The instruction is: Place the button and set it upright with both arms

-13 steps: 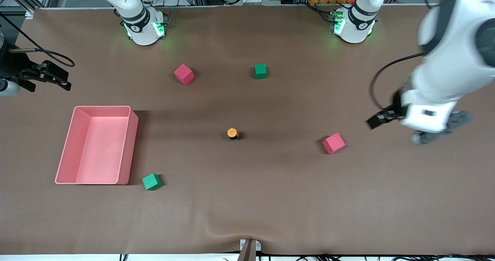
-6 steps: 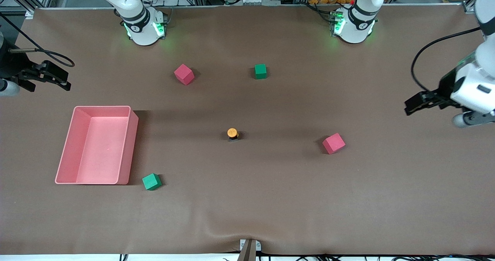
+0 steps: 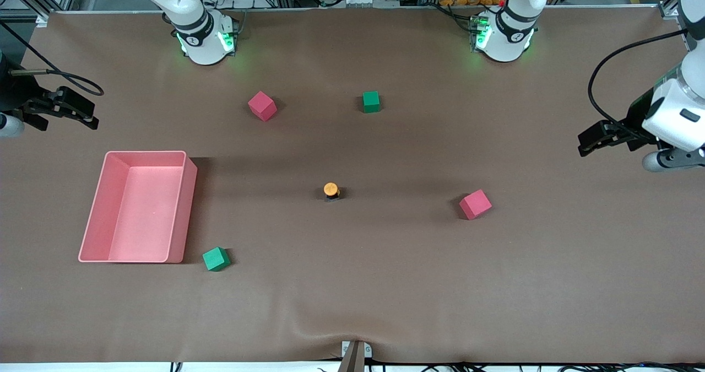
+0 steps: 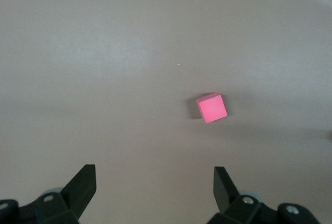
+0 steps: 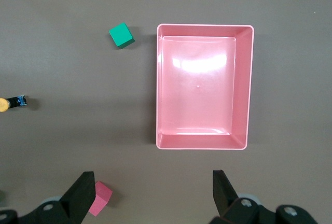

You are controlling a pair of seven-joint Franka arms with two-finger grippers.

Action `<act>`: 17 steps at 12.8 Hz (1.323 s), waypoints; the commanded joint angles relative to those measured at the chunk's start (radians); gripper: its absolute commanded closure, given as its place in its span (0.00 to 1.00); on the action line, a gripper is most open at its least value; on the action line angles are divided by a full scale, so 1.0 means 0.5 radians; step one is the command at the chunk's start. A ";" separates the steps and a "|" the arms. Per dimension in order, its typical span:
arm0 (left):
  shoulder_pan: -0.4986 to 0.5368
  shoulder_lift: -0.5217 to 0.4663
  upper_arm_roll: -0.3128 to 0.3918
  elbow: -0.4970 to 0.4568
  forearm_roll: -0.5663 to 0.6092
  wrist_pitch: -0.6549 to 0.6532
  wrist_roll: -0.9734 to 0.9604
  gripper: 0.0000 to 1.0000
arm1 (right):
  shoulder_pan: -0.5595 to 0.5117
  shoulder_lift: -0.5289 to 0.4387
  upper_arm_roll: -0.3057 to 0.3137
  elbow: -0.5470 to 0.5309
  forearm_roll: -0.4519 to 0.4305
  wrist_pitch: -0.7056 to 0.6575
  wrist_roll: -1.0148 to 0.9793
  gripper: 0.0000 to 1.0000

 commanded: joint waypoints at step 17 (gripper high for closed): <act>0.079 -0.319 -0.041 -0.108 -0.028 -0.176 0.049 0.00 | -0.014 -0.015 0.004 0.017 0.018 -0.019 0.021 0.00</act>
